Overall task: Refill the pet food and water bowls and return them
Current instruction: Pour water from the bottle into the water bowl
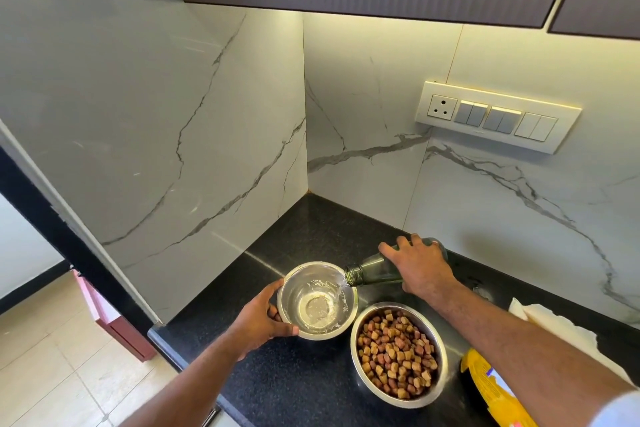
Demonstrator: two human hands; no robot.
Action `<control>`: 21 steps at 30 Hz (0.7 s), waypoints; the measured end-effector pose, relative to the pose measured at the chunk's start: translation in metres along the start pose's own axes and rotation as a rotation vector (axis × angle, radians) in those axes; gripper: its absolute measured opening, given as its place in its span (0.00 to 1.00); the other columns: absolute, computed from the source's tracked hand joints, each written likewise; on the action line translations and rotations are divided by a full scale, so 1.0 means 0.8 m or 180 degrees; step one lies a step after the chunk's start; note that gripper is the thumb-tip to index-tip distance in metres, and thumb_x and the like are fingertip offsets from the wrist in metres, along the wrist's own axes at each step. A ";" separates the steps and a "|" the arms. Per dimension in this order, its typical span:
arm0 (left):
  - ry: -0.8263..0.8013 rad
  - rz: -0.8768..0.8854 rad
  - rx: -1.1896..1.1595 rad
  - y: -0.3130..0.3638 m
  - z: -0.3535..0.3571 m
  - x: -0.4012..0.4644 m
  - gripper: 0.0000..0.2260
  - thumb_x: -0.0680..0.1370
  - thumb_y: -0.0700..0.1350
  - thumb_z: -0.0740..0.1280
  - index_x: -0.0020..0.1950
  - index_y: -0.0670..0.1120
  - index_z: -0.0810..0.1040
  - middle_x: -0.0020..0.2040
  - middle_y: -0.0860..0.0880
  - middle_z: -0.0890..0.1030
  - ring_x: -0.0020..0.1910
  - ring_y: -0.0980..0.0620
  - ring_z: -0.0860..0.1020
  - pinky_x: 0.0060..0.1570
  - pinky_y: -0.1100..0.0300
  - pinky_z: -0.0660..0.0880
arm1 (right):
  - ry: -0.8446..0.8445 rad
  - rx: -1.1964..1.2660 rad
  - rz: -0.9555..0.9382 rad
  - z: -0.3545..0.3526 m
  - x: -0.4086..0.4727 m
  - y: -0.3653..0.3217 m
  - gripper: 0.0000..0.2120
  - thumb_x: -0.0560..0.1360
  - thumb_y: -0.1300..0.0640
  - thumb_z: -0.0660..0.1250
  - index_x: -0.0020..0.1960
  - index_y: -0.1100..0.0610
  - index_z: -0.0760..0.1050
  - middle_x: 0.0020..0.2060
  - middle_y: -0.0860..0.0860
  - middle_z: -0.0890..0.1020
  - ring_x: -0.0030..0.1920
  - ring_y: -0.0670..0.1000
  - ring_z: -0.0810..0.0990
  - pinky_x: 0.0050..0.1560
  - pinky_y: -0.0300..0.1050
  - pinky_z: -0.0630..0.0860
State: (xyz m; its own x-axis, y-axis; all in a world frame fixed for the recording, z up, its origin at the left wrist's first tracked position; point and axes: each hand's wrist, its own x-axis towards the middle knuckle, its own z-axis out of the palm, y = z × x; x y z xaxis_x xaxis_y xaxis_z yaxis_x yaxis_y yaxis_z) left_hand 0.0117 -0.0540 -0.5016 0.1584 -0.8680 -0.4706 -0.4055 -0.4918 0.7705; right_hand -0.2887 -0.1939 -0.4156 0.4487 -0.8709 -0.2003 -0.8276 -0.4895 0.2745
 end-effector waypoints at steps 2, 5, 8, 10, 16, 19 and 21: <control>-0.0006 -0.0004 -0.0011 0.000 0.000 0.000 0.49 0.64 0.48 0.84 0.79 0.57 0.60 0.59 0.50 0.78 0.63 0.46 0.77 0.70 0.42 0.73 | 0.0023 0.0005 -0.0010 0.000 0.000 0.000 0.45 0.71 0.49 0.79 0.79 0.45 0.55 0.74 0.58 0.69 0.75 0.63 0.67 0.67 0.67 0.74; -0.0015 0.0003 -0.0049 0.000 0.001 -0.001 0.49 0.65 0.47 0.84 0.79 0.57 0.60 0.58 0.50 0.79 0.60 0.48 0.78 0.70 0.43 0.73 | 0.0028 0.0036 -0.0016 0.001 0.000 -0.001 0.45 0.71 0.48 0.79 0.79 0.44 0.55 0.74 0.58 0.69 0.75 0.63 0.67 0.67 0.67 0.74; -0.0011 0.0015 -0.0068 0.000 0.001 -0.002 0.49 0.65 0.47 0.84 0.80 0.57 0.60 0.56 0.49 0.80 0.58 0.48 0.79 0.68 0.45 0.75 | 0.0018 0.0031 -0.0015 0.000 0.000 -0.001 0.45 0.71 0.48 0.79 0.79 0.44 0.55 0.74 0.58 0.69 0.75 0.63 0.67 0.68 0.67 0.74; -0.0003 0.0033 -0.0046 0.001 0.002 -0.003 0.49 0.66 0.47 0.84 0.80 0.56 0.60 0.54 0.46 0.81 0.54 0.48 0.81 0.64 0.50 0.78 | 0.0018 0.0051 -0.0015 0.000 0.000 -0.002 0.45 0.71 0.49 0.79 0.79 0.44 0.55 0.74 0.58 0.69 0.76 0.63 0.66 0.68 0.67 0.74; -0.0006 0.0028 -0.0043 0.003 0.001 -0.005 0.49 0.65 0.47 0.84 0.80 0.56 0.60 0.54 0.46 0.81 0.55 0.49 0.80 0.65 0.49 0.77 | 0.0011 0.0058 -0.0003 -0.001 -0.001 -0.003 0.45 0.71 0.49 0.79 0.79 0.44 0.55 0.75 0.58 0.68 0.76 0.63 0.66 0.68 0.67 0.74; -0.0011 0.0035 -0.0043 0.004 0.001 -0.007 0.50 0.65 0.47 0.84 0.80 0.56 0.59 0.54 0.48 0.80 0.56 0.49 0.80 0.67 0.48 0.76 | -0.0012 0.0069 0.0002 -0.002 -0.002 -0.004 0.45 0.71 0.48 0.79 0.79 0.44 0.55 0.75 0.58 0.68 0.76 0.63 0.65 0.69 0.67 0.73; -0.0023 0.0029 -0.0045 0.005 0.000 -0.007 0.50 0.65 0.47 0.83 0.80 0.56 0.59 0.54 0.49 0.79 0.57 0.49 0.79 0.68 0.46 0.75 | -0.0025 0.0060 0.0007 -0.003 -0.002 -0.004 0.45 0.71 0.48 0.79 0.79 0.44 0.55 0.75 0.58 0.68 0.76 0.63 0.65 0.68 0.67 0.73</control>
State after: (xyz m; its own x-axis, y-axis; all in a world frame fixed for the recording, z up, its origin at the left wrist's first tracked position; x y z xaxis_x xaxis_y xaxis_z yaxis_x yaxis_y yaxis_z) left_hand 0.0090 -0.0508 -0.4960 0.1482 -0.8720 -0.4665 -0.3942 -0.4847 0.7808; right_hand -0.2859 -0.1910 -0.4143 0.4442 -0.8717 -0.2070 -0.8349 -0.4866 0.2572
